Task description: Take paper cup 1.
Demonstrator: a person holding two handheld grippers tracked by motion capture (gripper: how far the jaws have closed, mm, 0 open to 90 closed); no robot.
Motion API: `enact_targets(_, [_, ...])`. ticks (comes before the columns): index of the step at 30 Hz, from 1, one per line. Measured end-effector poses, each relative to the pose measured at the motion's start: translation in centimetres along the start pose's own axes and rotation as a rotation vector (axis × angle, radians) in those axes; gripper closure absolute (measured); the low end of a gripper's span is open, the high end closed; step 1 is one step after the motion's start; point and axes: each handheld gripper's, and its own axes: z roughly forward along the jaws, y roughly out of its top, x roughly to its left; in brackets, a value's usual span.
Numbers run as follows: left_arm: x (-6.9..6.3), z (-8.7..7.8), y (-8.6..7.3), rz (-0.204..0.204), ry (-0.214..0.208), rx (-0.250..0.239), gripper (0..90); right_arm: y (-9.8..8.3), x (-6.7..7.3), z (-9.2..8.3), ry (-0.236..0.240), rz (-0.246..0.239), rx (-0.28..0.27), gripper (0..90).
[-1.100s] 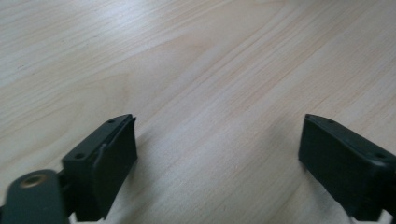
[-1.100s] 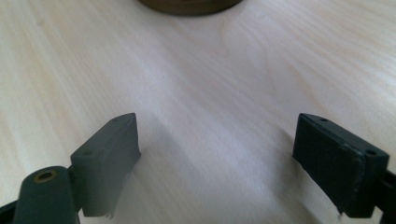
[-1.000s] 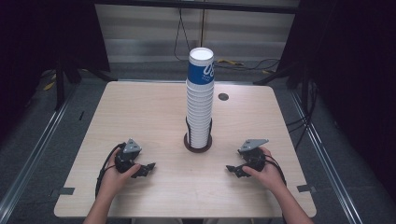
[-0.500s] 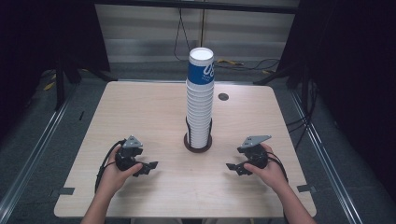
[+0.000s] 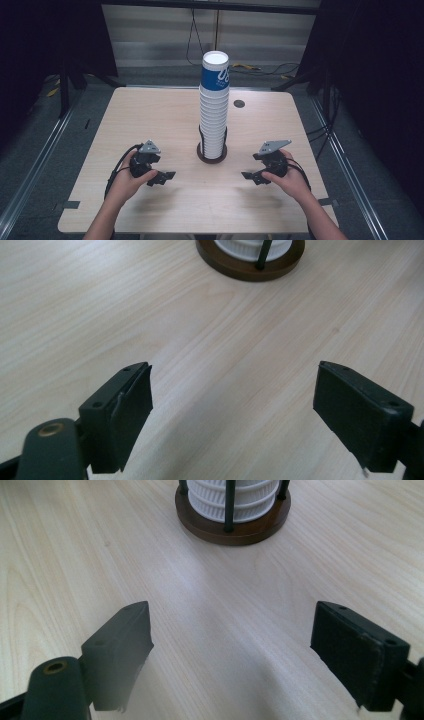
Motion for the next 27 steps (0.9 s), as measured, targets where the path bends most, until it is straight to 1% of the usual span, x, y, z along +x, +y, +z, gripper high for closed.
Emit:
enact_targets(1, [-0.1,-0.1,0.4,0.007,-0.003,0.002,16.0,0.1,0.0,-0.1,0.001,-0.003,-0.002,15.9])
enact_targets(2, [-0.1,-0.2,0.6,0.01,-0.009,-0.001,16.0,0.2,-0.1,-0.2,0.008,0.005,-0.009,15.3])
enact_targets(3, [-0.2,-0.3,0.9,0.006,-0.011,-0.013,16.1,0.3,-0.1,-0.3,0.011,0.004,-0.006,14.6])
enact_targets(4, [-0.2,-0.5,1.2,0.01,-0.009,-0.021,16.1,0.4,-0.2,-0.4,0.013,0.003,-0.007,14.4])
enact_targets(5, [-0.3,-0.6,1.5,0.001,-0.018,-0.03,16.1,0.5,-0.3,-0.5,0.014,0.007,-0.011,14.4])
enact_targets(7, [-0.3,-0.9,2.0,0.01,-0.018,-0.029,16.1,0.7,-0.5,-0.7,0.024,0.014,-0.014,14.2])
enact_targets(8, [-0.3,-1.0,2.2,0.02,-0.01,-0.035,16.1,0.9,-0.6,-0.8,0.028,0.012,-0.016,14.1])
enact_targets(9, [-0.3,-1.1,2.4,0.026,-0.015,-0.038,16.1,1.1,-0.6,-0.9,0.02,0.007,-0.016,14.1])
enact_targets(10, [-0.3,-1.2,2.7,0.017,-0.021,-0.044,16.1,1.3,-0.6,-1.0,0.015,0.0,-0.016,14.1])
enact_targets(11, [-0.4,-1.3,3.0,0.017,-0.026,-0.035,16.1,1.5,-0.6,-1.1,0.011,-0.002,-0.009,14.1])
enact_targets(13, [-0.4,-1.5,3.3,0.03,-0.029,-0.034,16.1,2.0,-0.7,-1.3,0.015,-0.009,-0.016,14.0])
enact_targets(14, [-0.4,-1.5,3.6,0.032,-0.029,-0.039,16.1,2.1,-0.8,-1.4,0.017,-0.013,-0.015,14.0])
enact_targets(16, [-0.4,-1.8,4.0,0.027,-0.043,-0.043,16.1,2.5,-0.8,-1.7,0.023,-0.009,-0.015,14.0])
enact_targets(17, [-0.4,-1.9,4.2,0.023,-0.039,-0.045,16.1,2.7,-0.9,-1.8,0.029,-0.014,-0.015,14.0])
enact_targets(19, [-0.4,-2.2,4.6,0.036,-0.036,-0.054,16.0,3.1,-1.0,-2.1,0.037,-0.005,-0.023,14.0])
enact_targets(20, [-0.4,-2.3,4.9,0.037,-0.038,-0.05,16.1,3.3,-1.1,-2.3,0.038,-0.004,-0.026,14.0])
enact_targets(21, [-0.4,-2.4,5.0,0.033,-0.033,-0.06,16.1,3.5,-1.1,-2.4,0.038,-0.008,-0.03,14.0])
enact_targets(23, [-0.4,-2.6,5.4,0.033,-0.034,-0.056,16.1,4.0,-1.1,-2.7,0.033,-0.013,-0.03,14.0])
enact_targets(24, [-0.4,-2.6,5.6,0.033,-0.03,-0.061,16.1,4.2,-1.2,-2.8,0.035,-0.009,-0.031,14.0])
enact_targets(26, [-0.4,-2.7,6.0,0.031,-0.037,-0.067,16.1,4.7,-1.3,-3.0,0.035,-0.008,-0.035,14.0])
enact_targets(27, [-0.4,-2.7,6.1,0.036,-0.04,-0.065,16.1,4.9,-1.4,-3.1,0.033,-0.011,-0.038,14.0])
